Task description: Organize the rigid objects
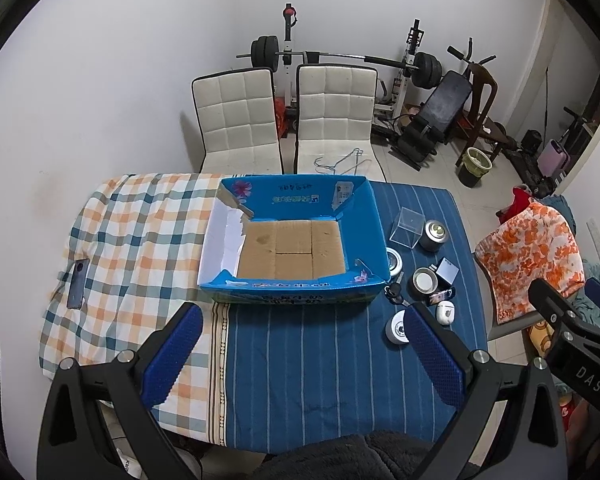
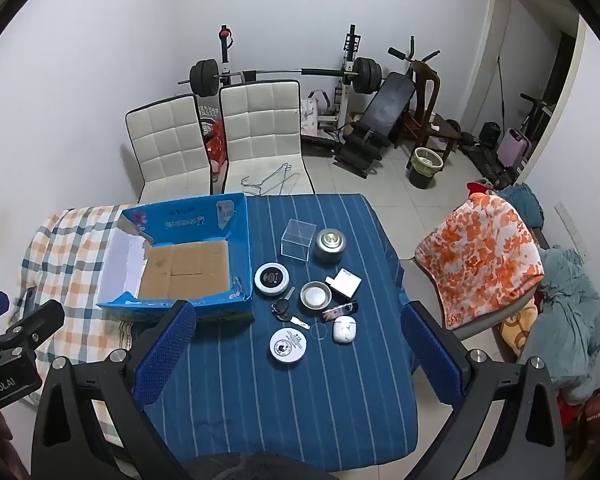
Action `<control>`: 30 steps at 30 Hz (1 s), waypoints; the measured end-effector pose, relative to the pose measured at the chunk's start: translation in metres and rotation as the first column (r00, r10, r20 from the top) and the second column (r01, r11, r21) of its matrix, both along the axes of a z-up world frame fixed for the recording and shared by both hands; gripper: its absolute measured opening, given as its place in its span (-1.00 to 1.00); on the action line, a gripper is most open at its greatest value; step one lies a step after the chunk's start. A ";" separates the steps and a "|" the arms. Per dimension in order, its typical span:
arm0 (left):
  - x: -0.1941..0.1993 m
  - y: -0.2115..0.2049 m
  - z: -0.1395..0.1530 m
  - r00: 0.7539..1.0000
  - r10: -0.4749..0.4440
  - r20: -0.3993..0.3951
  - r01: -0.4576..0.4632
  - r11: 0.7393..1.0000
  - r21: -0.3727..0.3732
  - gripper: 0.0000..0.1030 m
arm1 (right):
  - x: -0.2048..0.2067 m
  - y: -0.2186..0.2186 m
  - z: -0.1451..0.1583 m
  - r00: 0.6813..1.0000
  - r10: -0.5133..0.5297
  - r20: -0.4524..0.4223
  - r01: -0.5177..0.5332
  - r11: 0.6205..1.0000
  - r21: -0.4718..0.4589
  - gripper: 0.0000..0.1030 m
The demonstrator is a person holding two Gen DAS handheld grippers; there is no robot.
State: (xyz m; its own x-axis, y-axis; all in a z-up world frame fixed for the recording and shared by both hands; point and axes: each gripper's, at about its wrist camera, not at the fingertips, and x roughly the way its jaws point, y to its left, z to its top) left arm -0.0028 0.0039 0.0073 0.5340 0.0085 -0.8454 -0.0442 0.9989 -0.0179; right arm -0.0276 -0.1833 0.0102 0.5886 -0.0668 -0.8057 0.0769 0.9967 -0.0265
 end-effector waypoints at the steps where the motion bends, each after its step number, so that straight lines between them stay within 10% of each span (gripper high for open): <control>1: 0.000 0.000 -0.001 1.000 -0.001 -0.001 0.001 1.000 -0.001 1.00 | 0.000 0.000 -0.001 1.000 0.001 0.001 -0.001 1.000 0.001 1.00; 25: 0.000 -0.004 -0.014 1.000 -0.003 -0.012 0.002 1.000 -0.004 1.00 | 0.008 -0.006 -0.012 0.999 -0.003 -0.036 0.007 0.994 0.111 1.00; 30: 0.001 -0.004 -0.013 1.000 -0.004 -0.015 0.004 1.000 -0.004 1.00 | 0.009 -0.004 -0.010 1.000 -0.003 0.010 0.003 0.999 -0.046 1.00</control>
State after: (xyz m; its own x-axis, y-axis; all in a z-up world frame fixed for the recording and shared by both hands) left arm -0.0019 0.0000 -0.0062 0.5216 0.0032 -0.8532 -0.0410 0.9989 -0.0213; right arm -0.0187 -0.1872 0.0003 0.5965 -0.1055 -0.7957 0.0803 0.9942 -0.0716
